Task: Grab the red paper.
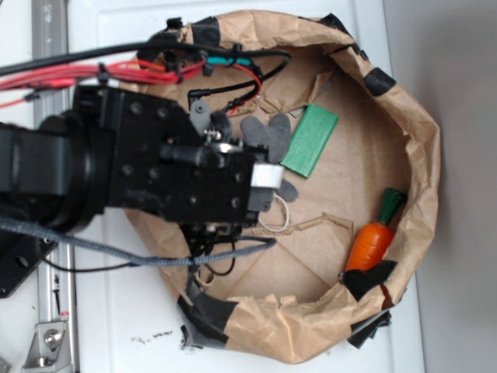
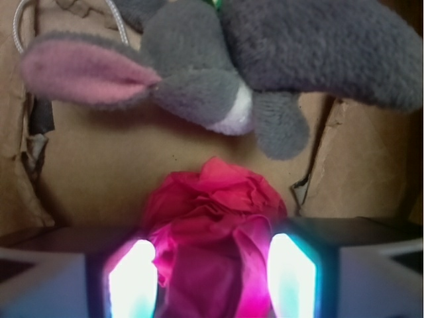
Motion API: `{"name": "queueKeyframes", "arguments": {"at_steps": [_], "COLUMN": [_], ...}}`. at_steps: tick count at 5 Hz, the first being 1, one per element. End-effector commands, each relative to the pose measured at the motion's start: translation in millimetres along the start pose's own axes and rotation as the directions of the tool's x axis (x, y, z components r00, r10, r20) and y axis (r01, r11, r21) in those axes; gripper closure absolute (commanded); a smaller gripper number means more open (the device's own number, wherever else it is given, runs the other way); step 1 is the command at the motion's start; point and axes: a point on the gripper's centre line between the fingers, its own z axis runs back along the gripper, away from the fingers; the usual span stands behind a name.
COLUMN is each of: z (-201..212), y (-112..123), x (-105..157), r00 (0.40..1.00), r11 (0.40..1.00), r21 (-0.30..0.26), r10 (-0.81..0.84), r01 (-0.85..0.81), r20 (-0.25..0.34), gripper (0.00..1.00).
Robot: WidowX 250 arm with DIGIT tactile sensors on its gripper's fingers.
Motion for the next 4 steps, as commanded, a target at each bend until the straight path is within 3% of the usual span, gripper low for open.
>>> {"name": "queueKeyframes", "arguments": {"at_steps": [1,2,3,4], "z": [53.4,75.3,107.9,135.3], "y": [9.5,11.8,12.8,15.9], "x": [3.5,-1.2,-24.0,-17.6], "r00": [0.993,0.988,0.979,0.964], "r11": [0.992,0.985,0.975,0.954], "r21": [-0.117,-0.151,-0.209,-0.286], "r10": [0.066,0.097,0.115,0.153], "r01": [-0.054,-0.078,-0.079,-0.087], "r20": [0.102,0.121,0.166,0.219], "gripper": [1.0,1.0,1.0,1.0]}}
